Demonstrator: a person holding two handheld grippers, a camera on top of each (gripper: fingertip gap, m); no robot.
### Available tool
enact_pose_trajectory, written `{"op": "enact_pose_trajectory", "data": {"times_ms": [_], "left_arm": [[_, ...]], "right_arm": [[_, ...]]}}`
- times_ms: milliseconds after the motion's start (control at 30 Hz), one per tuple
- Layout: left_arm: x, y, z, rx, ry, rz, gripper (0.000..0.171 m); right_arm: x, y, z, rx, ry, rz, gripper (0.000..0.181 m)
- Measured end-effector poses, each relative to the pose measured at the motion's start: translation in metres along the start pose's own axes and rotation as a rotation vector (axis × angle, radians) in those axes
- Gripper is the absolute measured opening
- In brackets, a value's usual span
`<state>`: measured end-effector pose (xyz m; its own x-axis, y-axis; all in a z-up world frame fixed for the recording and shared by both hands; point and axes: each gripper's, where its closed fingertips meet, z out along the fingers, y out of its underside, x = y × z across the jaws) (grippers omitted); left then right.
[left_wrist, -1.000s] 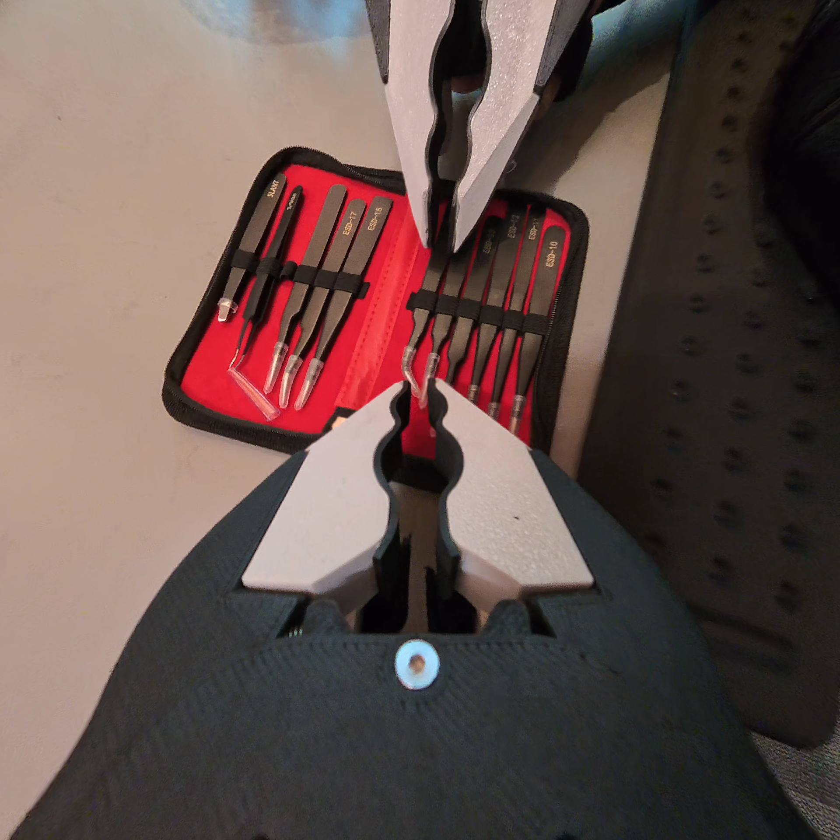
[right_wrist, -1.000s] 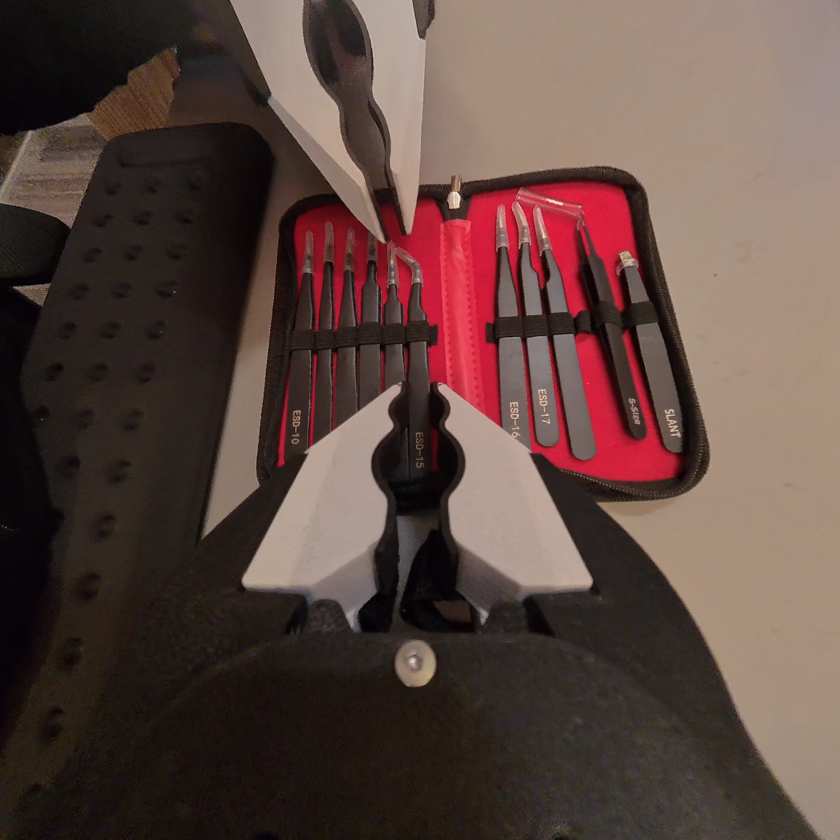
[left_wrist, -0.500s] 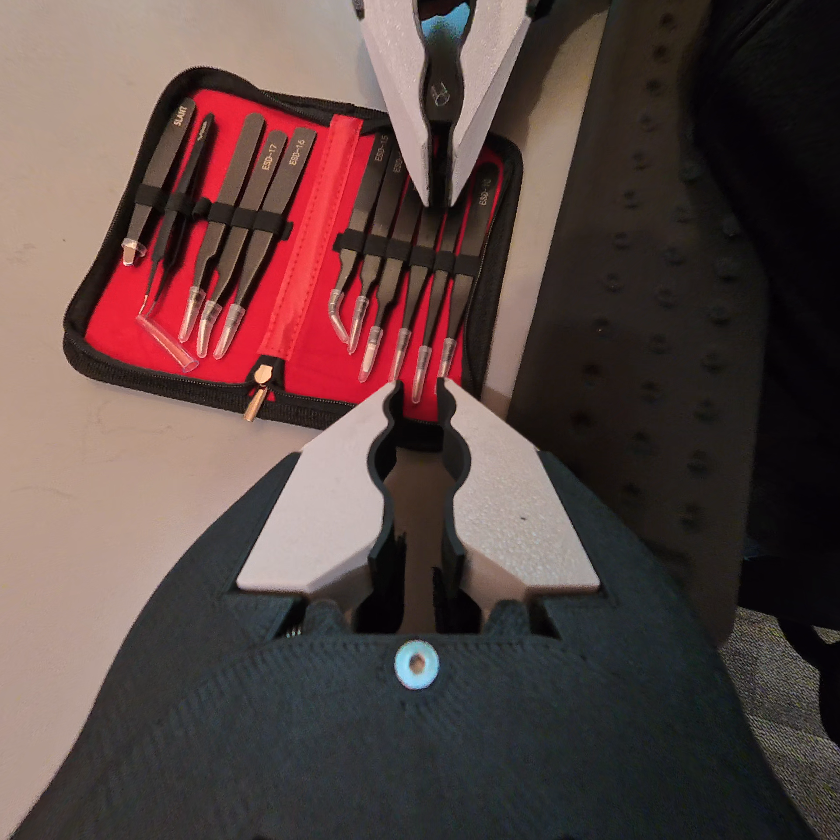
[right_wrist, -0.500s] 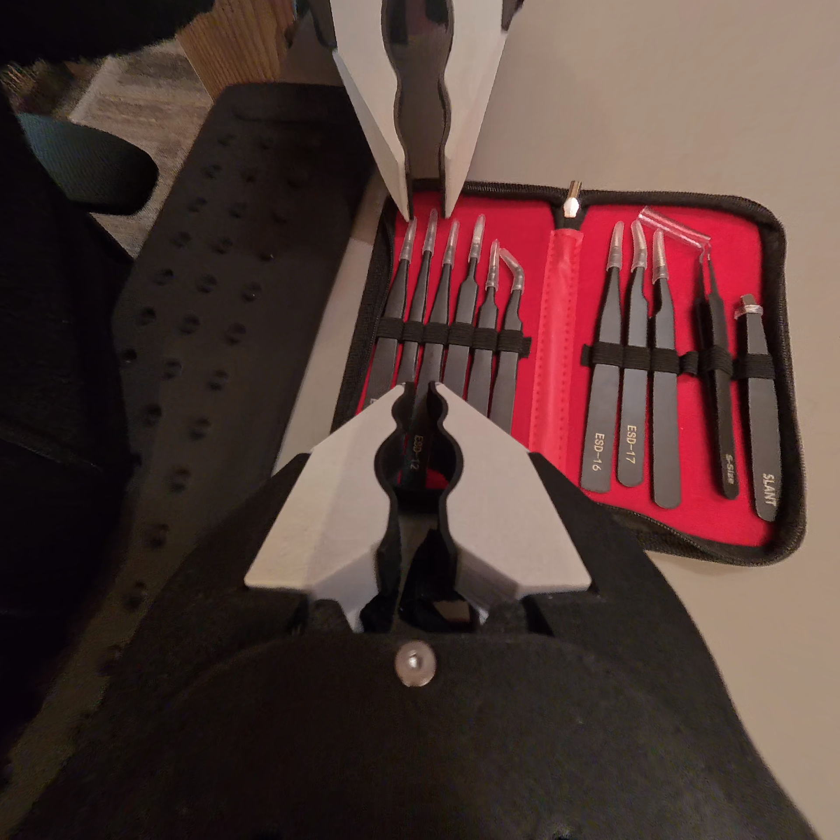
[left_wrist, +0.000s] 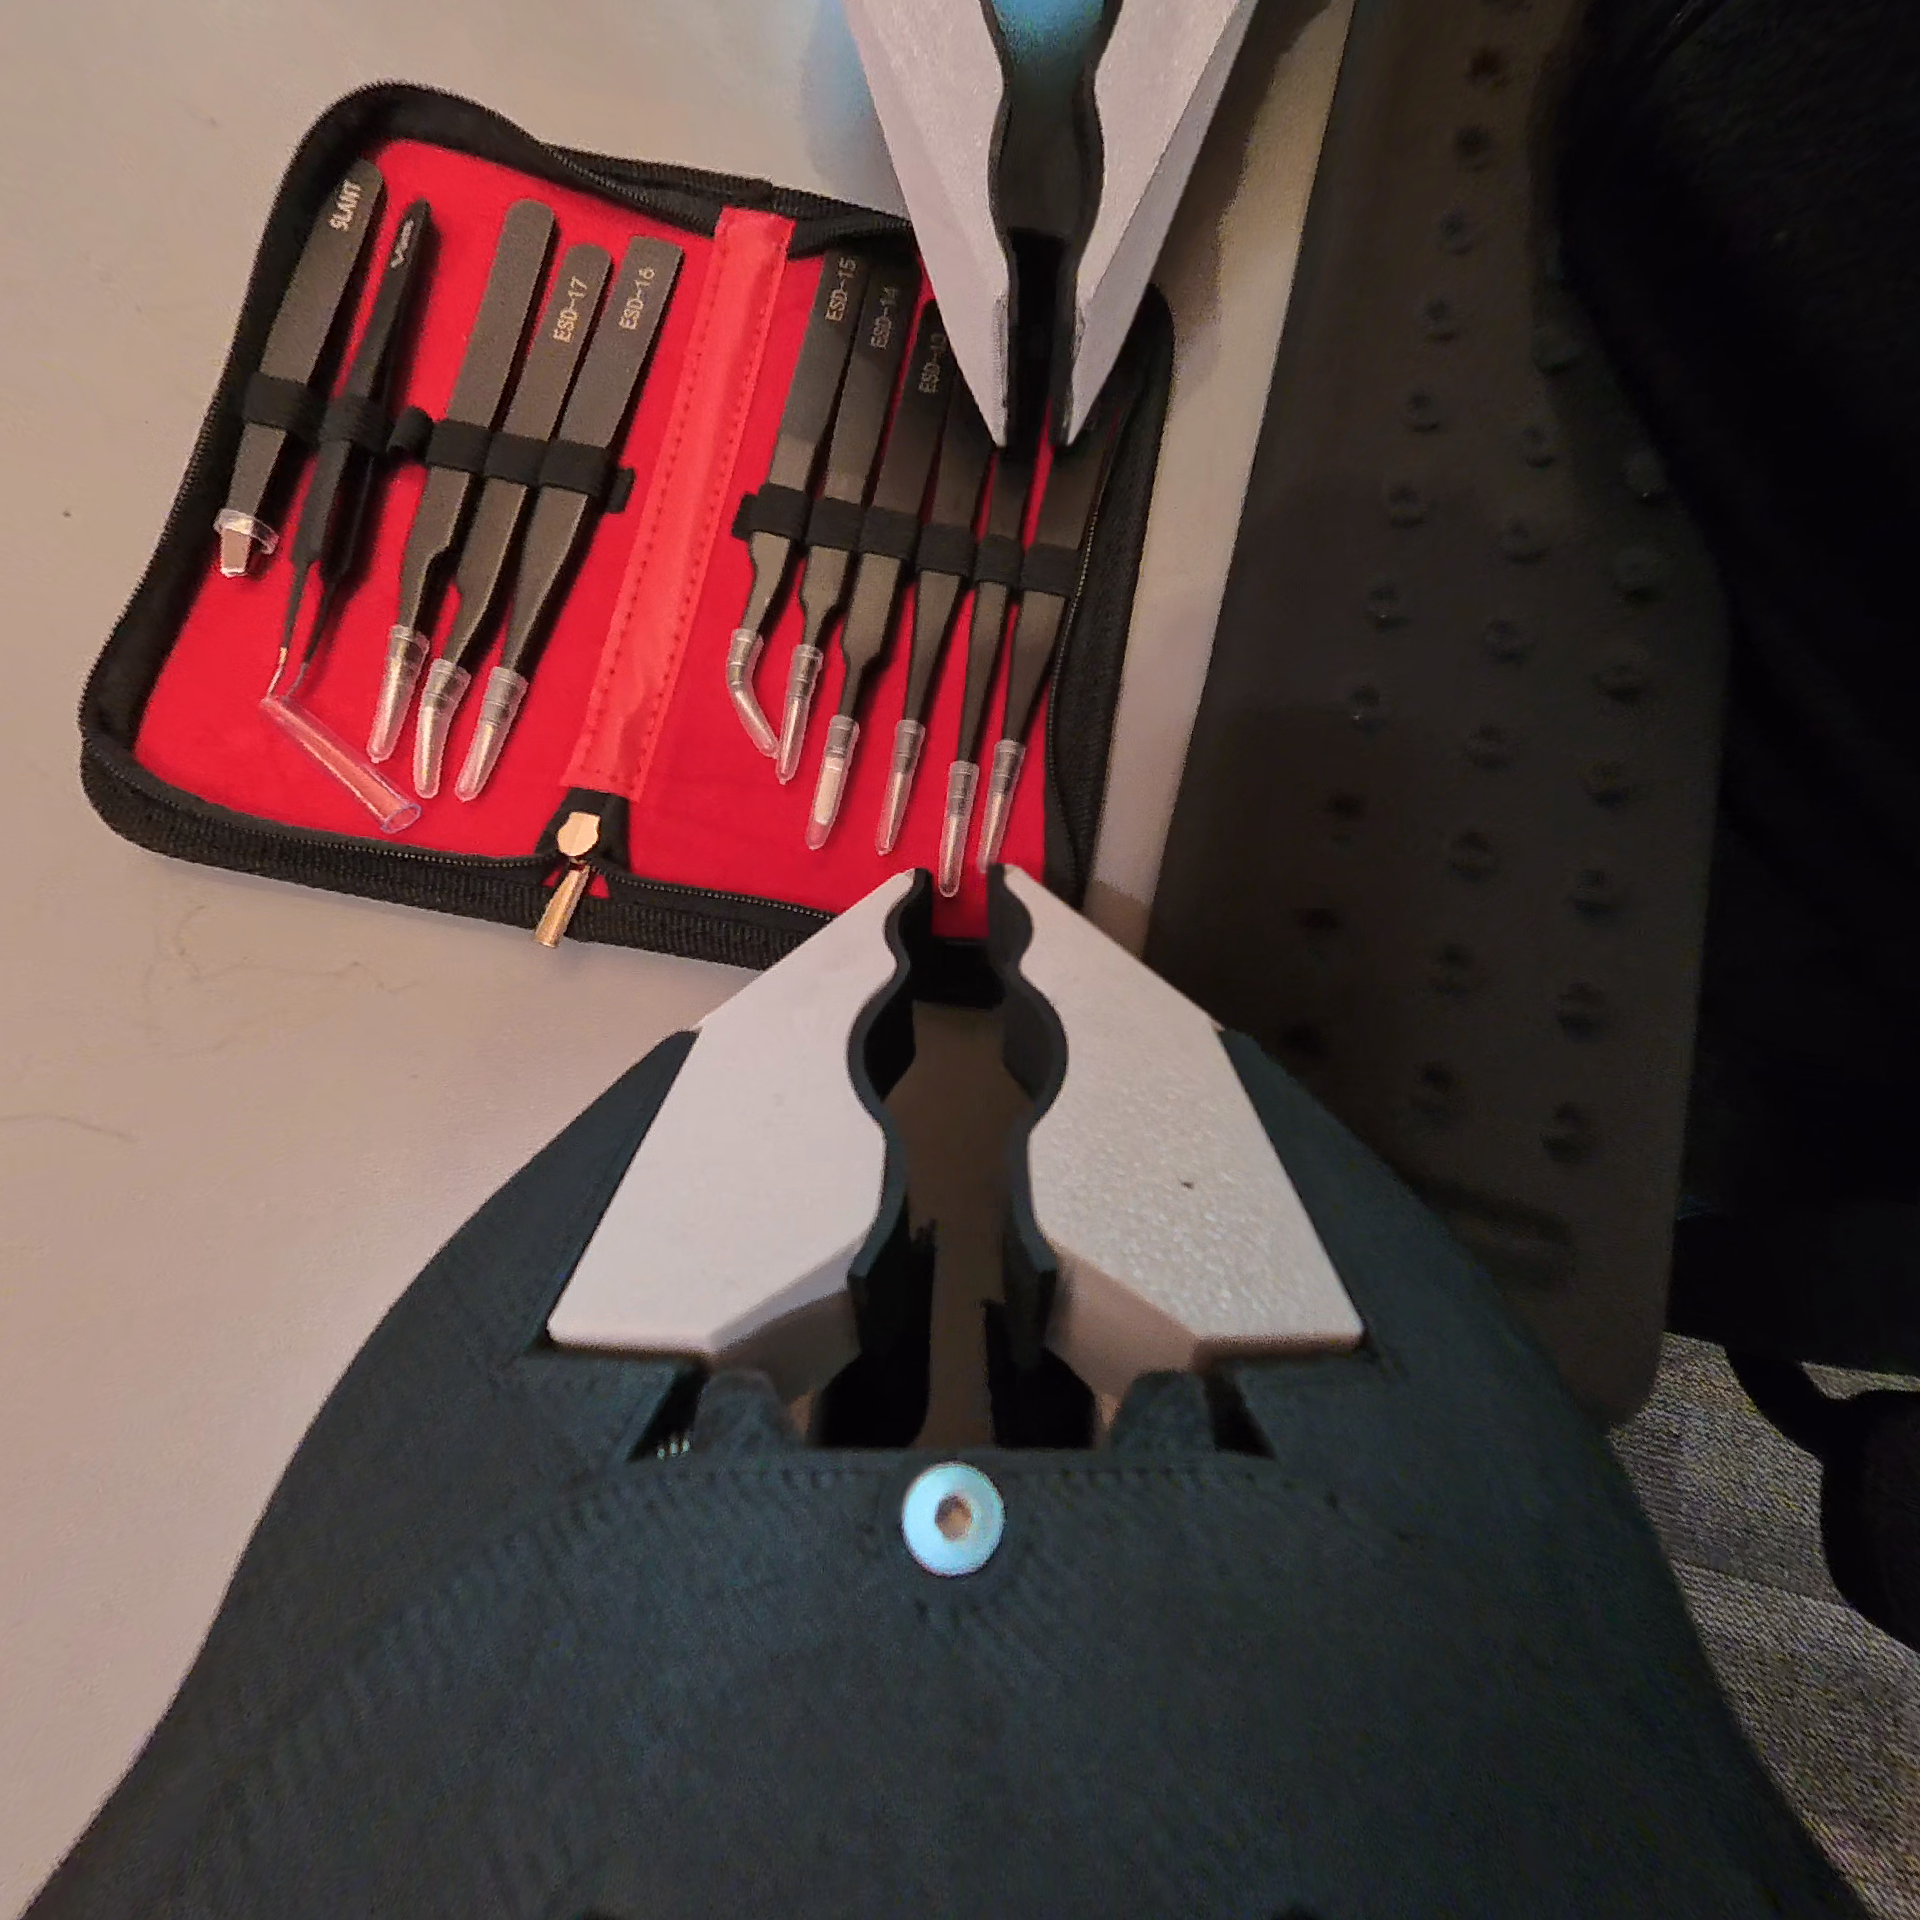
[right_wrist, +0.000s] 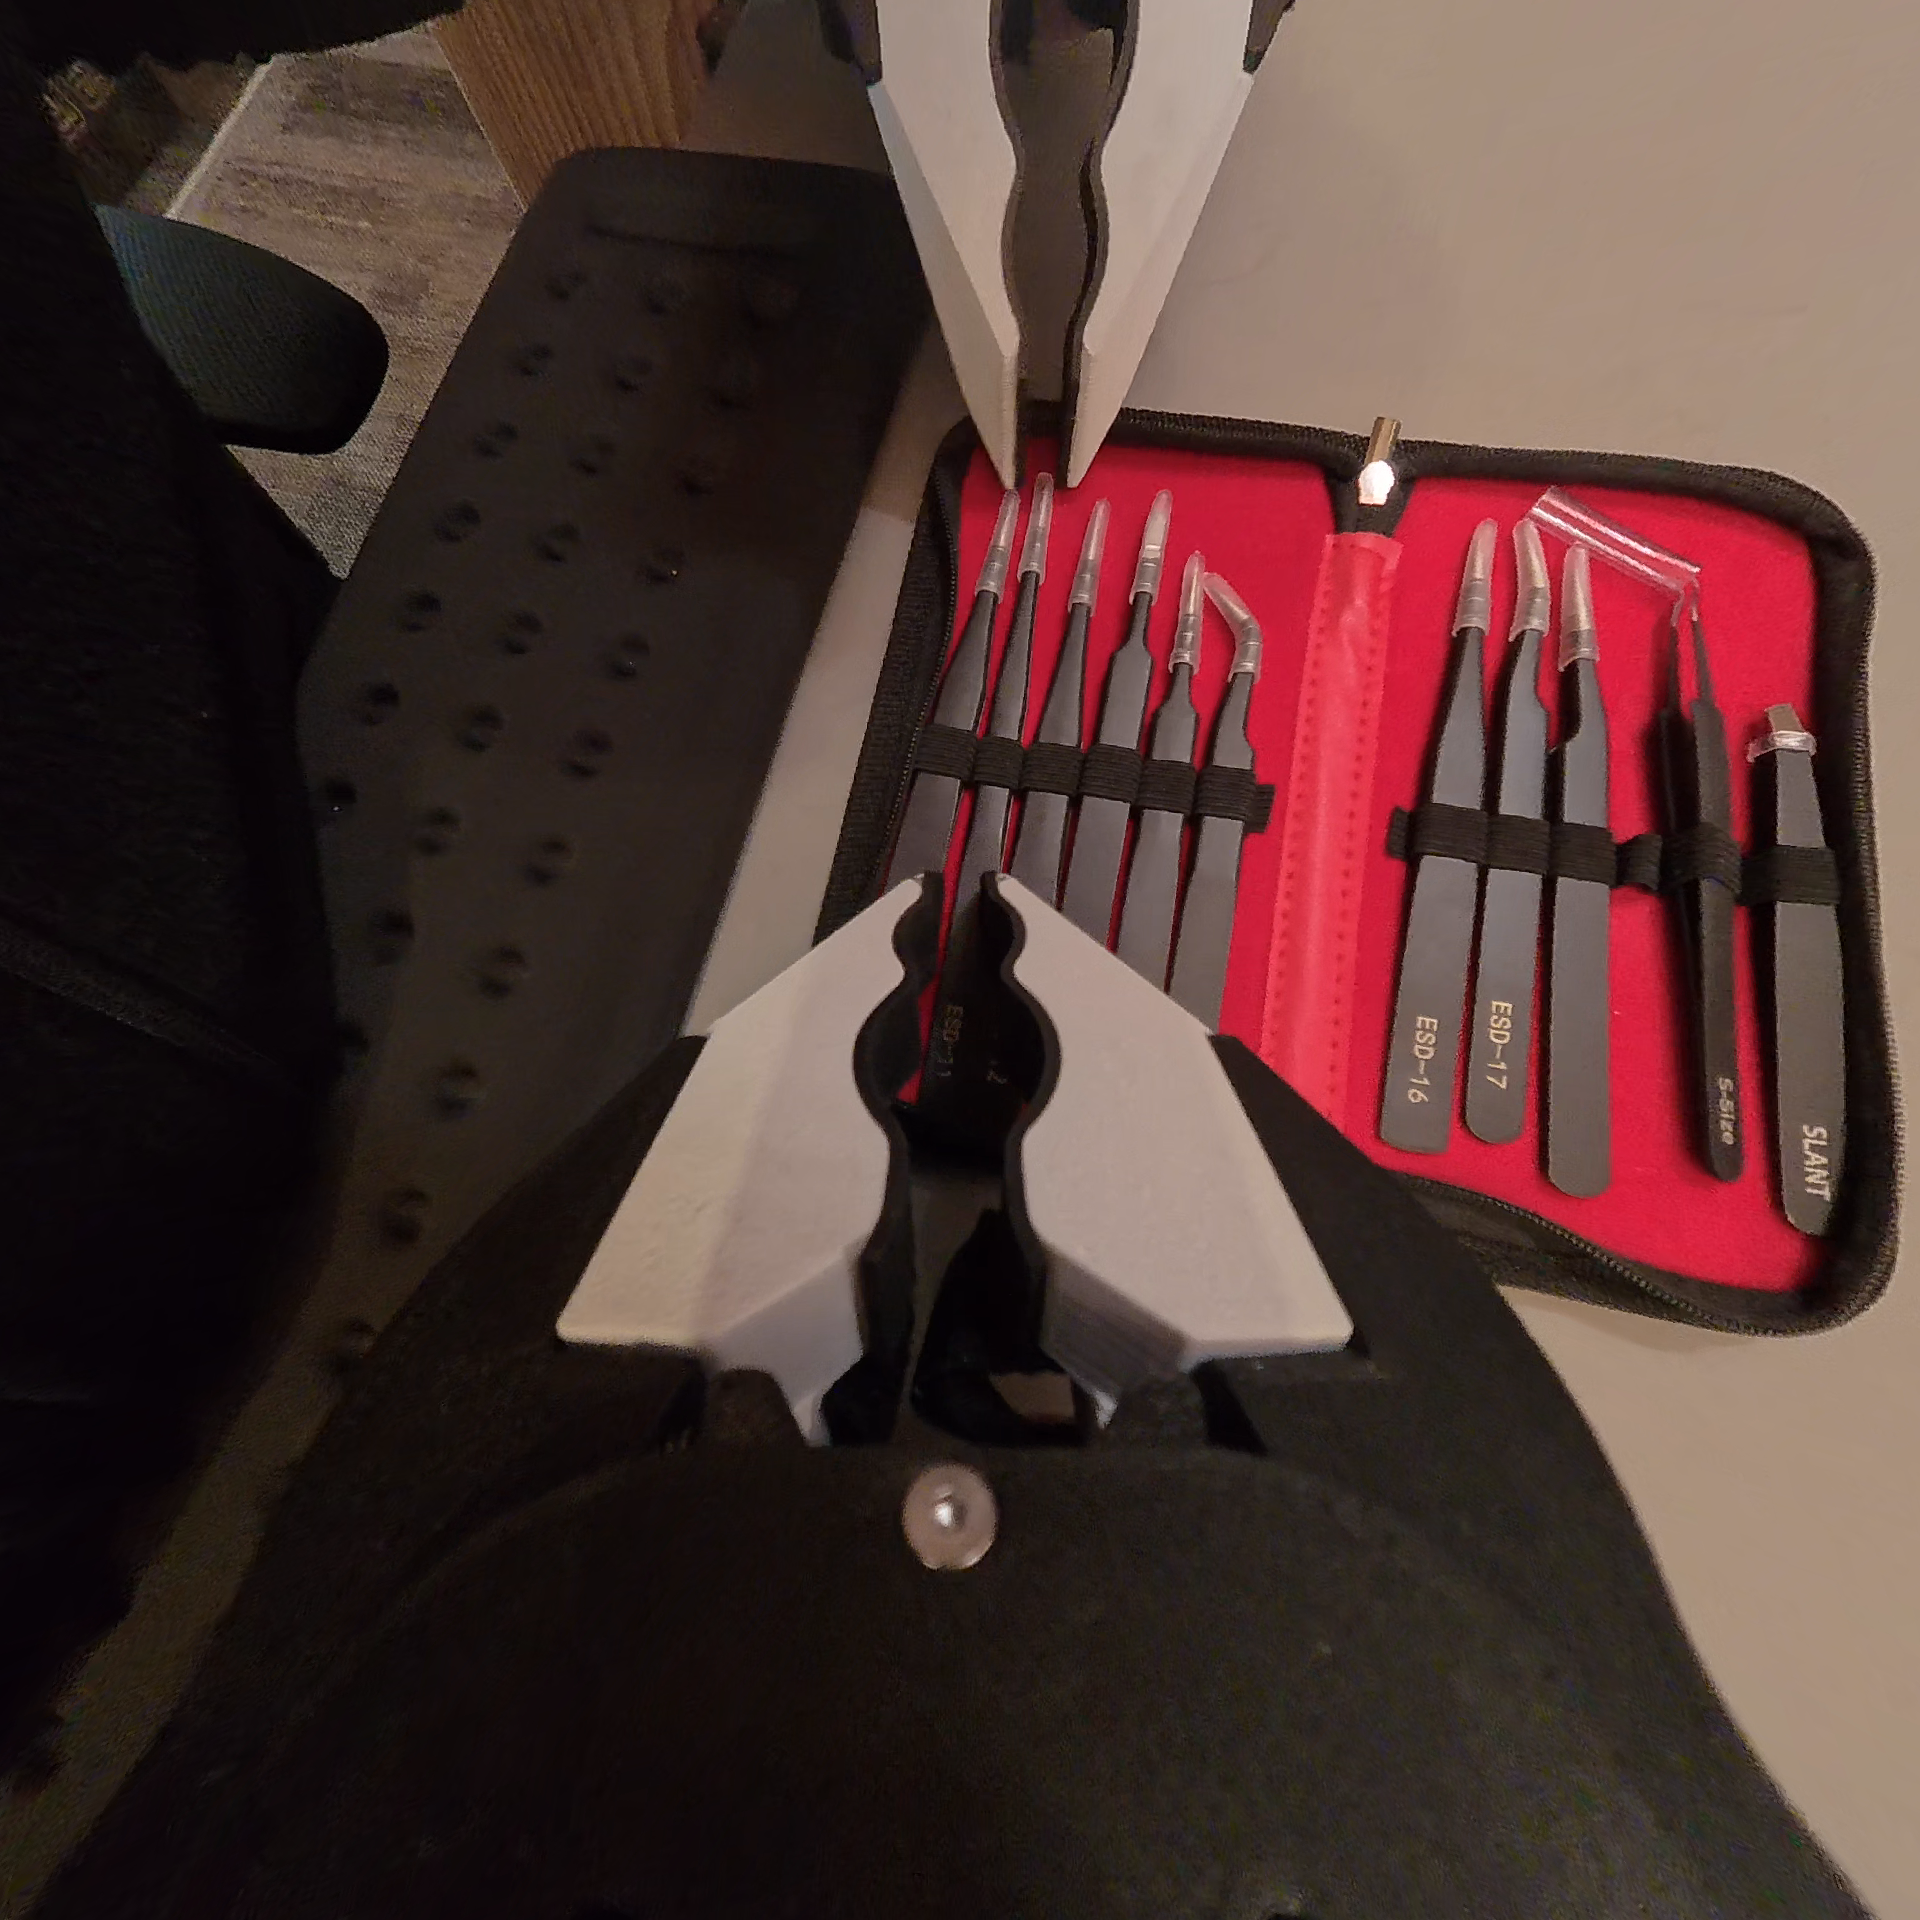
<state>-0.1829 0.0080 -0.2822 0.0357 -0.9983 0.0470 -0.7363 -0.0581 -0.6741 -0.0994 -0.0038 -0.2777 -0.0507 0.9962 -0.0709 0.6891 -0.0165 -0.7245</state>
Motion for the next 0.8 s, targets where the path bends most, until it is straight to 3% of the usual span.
{"op": "enact_pose_trajectory", "data": {"times_ms": [367,800], "left_arm": [[-0.002,-0.001,0.0,0.007,-0.026,0.094,0.0],[-0.006,0.009,-0.013,-0.013,-0.034,0.076,0.0]], "right_arm": [[0.0,0.001,0.001,0.016,0.01,-0.005,0.0],[0.0,0.001,0.001,0.056,-0.031,0.044,0.0]]}}
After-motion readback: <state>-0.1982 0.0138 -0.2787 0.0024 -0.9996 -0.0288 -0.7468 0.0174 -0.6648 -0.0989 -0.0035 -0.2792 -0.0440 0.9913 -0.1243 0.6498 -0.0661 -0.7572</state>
